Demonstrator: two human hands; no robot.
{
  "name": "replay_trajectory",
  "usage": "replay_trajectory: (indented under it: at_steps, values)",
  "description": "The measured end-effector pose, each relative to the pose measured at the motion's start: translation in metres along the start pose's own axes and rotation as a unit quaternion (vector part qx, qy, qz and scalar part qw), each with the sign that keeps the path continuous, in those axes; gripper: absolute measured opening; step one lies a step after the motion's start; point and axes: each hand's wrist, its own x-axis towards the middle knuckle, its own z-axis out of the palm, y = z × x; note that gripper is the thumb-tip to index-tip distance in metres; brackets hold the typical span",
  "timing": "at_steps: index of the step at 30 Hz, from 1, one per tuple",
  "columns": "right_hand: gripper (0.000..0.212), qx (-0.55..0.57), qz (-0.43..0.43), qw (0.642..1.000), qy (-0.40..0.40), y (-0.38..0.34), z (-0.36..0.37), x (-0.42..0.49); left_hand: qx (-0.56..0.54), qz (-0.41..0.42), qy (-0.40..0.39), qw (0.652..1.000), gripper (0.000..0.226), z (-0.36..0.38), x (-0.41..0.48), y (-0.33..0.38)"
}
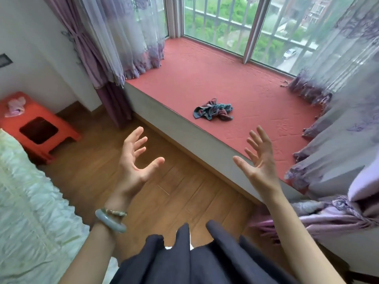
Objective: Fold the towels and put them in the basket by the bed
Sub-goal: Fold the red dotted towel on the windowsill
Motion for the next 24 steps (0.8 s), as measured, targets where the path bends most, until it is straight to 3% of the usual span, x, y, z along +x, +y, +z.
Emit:
replay_trajectory:
  at_steps: [10, 24]
  values:
    - [0.089, -0.015, 0.04, 0.998, 0.045, 0.031, 0.026, 0.135, -0.001, -0.027, -0.067, 0.997, 0.08, 0.025, 0.155, -0.053]
    - [0.087, -0.039, 0.095, 0.991, 0.091, 0.091, 0.018, 0.369, 0.044, -0.046, -0.15, 0.987, 0.076, 0.114, 0.39, -0.118]
